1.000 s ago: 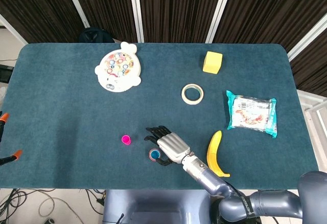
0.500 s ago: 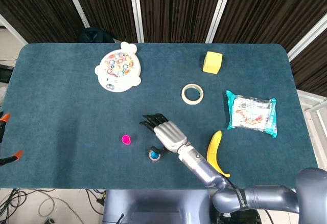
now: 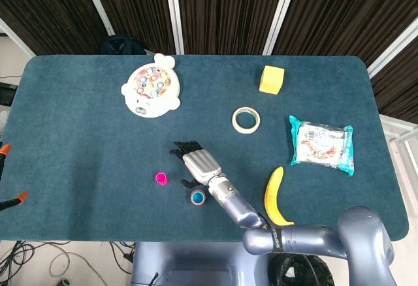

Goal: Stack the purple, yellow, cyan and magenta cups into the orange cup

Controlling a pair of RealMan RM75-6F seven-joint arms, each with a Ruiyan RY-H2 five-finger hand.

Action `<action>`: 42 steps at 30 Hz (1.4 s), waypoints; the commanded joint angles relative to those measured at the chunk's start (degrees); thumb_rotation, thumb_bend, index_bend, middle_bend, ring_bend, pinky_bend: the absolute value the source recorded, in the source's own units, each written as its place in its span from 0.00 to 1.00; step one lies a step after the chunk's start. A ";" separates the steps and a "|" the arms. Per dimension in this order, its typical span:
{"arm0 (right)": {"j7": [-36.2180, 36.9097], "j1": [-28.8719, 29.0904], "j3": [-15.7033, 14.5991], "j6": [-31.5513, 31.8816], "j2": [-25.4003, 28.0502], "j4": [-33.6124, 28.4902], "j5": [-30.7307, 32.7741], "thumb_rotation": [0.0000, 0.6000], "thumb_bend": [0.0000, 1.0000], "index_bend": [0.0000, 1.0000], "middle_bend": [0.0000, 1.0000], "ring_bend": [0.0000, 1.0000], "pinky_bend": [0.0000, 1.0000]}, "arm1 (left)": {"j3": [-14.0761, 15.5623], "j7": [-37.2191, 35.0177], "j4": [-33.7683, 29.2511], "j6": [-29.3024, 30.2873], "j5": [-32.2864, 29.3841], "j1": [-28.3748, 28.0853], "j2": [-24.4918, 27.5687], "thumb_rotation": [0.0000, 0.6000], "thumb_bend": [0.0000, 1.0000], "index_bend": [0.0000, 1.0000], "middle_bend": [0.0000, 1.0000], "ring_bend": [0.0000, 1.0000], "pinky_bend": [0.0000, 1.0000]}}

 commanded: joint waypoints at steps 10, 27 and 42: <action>-0.53 1.56 -0.41 0.92 -3.87 2.59 -0.56 1.00 0.38 0.26 0.00 0.00 0.01 | 0.11 -0.18 0.02 -0.32 0.10 -0.13 -0.01 1.00 0.00 0.00 0.00 0.00 0.05; -0.75 3.24 0.34 0.59 -8.03 7.72 0.38 1.00 0.38 0.34 0.00 0.00 0.01 | 0.11 -0.37 0.10 -0.46 0.04 -0.19 0.00 1.00 0.00 0.00 0.00 0.00 0.05; -1.63 4.37 0.97 0.61 -10.18 9.65 0.64 1.00 0.38 0.37 0.00 0.00 0.01 | -0.10 -0.99 0.21 -0.48 -0.19 -0.19 0.20 1.00 0.00 0.00 0.00 0.00 0.05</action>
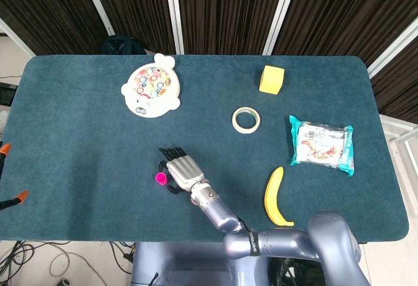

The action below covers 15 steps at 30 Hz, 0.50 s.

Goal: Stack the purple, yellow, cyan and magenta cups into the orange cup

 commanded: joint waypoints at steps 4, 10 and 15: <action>-0.19 0.44 0.42 -0.22 -0.73 0.90 0.33 1.00 0.38 0.39 0.00 0.01 0.01 | -0.08 -0.04 0.04 0.02 -0.08 -0.02 -0.01 1.00 0.00 0.00 0.00 0.00 0.05; -0.33 1.16 1.05 -0.26 -1.40 1.46 -0.32 1.00 0.38 0.42 0.00 0.01 0.02 | 0.00 0.09 0.10 -0.10 -0.03 -0.08 -0.10 1.00 0.00 0.00 0.00 0.00 0.05; -0.57 1.67 1.55 -0.40 -1.85 2.07 -0.26 1.00 0.38 0.42 0.00 0.01 0.02 | -0.05 0.00 0.11 -0.05 -0.10 -0.06 -0.09 1.00 0.00 0.00 0.00 0.00 0.05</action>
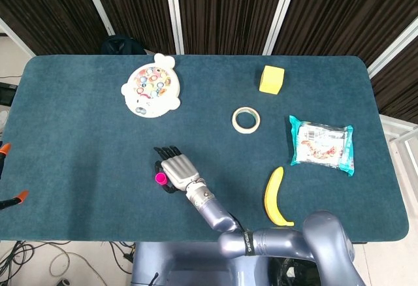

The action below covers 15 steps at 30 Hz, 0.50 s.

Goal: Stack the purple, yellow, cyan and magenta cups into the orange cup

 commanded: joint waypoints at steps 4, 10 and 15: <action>-0.34 0.42 0.37 -0.17 -0.48 0.62 0.42 1.00 0.38 0.43 0.00 0.01 0.02 | -0.03 -0.04 0.00 -0.02 -0.05 -0.01 0.02 1.00 0.00 0.00 0.00 0.00 0.05; -0.56 0.79 0.72 -0.60 -1.07 2.03 1.18 1.00 0.38 0.43 0.00 0.01 0.02 | 0.00 0.02 0.01 -0.14 -0.11 -0.04 0.02 1.00 0.00 0.00 0.00 0.00 0.05; -0.42 0.95 1.01 -0.85 -1.23 2.47 1.27 1.00 0.38 0.43 0.00 0.02 0.02 | -0.02 0.20 -0.04 -0.24 -0.27 -0.07 0.00 1.00 0.00 0.00 0.00 0.00 0.05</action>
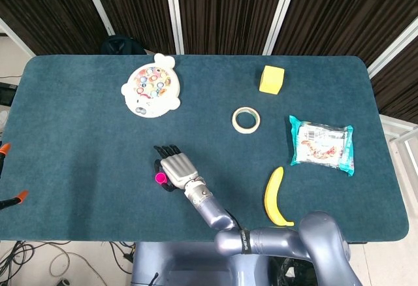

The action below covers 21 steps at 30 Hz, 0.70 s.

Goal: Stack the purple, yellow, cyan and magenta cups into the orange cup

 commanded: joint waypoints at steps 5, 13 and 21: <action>0.07 0.14 0.36 -0.05 -0.16 0.20 0.16 1.00 0.38 0.46 0.00 0.02 0.03 | 0.13 0.23 -0.09 -0.09 0.15 -0.06 -0.09 1.00 0.00 0.00 0.00 0.00 0.05; 0.13 0.20 0.60 -0.08 -0.25 0.11 0.28 1.00 0.38 0.50 0.00 0.03 0.04 | 0.08 0.25 -0.12 0.00 0.09 -0.04 -0.13 1.00 0.00 0.00 0.00 0.00 0.05; 0.63 -0.28 0.97 0.35 0.74 -1.26 -0.23 1.00 0.38 0.52 0.00 0.03 0.04 | -0.03 0.20 0.00 0.00 -0.04 -0.07 -0.15 1.00 0.00 0.00 0.00 0.00 0.05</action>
